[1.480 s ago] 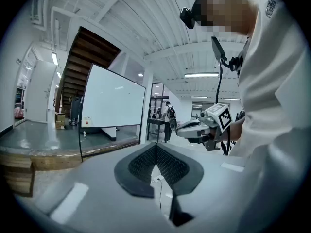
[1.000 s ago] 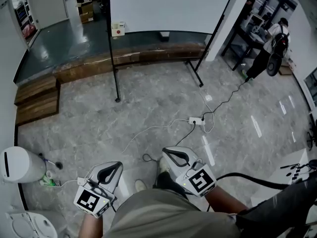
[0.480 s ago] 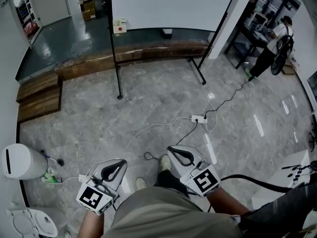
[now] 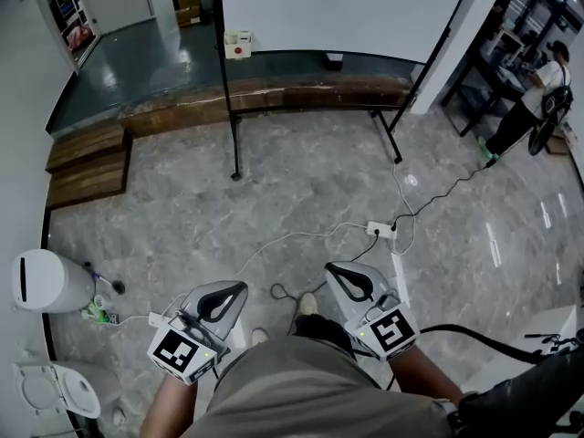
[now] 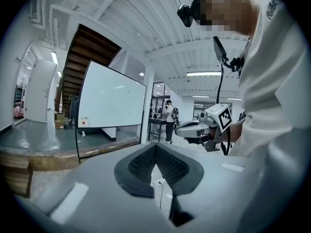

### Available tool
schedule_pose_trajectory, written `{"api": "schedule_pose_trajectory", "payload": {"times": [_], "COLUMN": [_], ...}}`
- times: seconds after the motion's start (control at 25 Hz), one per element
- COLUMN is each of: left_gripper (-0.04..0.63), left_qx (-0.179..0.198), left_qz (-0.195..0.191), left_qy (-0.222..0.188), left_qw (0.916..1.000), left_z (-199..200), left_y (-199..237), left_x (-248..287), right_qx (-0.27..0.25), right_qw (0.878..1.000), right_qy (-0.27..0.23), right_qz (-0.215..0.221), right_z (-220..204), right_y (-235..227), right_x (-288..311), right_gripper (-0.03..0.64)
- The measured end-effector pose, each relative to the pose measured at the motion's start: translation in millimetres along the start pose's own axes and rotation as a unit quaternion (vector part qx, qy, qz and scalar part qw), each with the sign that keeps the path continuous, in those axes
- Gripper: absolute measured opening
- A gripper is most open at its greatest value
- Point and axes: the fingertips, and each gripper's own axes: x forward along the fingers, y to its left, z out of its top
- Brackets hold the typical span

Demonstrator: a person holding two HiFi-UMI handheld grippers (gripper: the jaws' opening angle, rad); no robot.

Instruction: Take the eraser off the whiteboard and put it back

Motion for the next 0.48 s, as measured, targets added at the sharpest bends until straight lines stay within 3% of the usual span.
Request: {"api": "schedule_pose_trajectory", "payload": {"times": [0.48], "left_gripper": [0.005], "left_qx": [0.006], "left_qz": [0.065], "left_qy": [0.009], "left_qw": [0.9979], "left_z": [43], "left_y": [19], "left_x": [141], "right_qx": [-0.01], "right_qw": [0.999], "right_qy": [-0.016], "right_qz": [0.033], "right_z": [-12], "right_y": [-157], "right_x": [4], "right_gripper": [0.005]}}
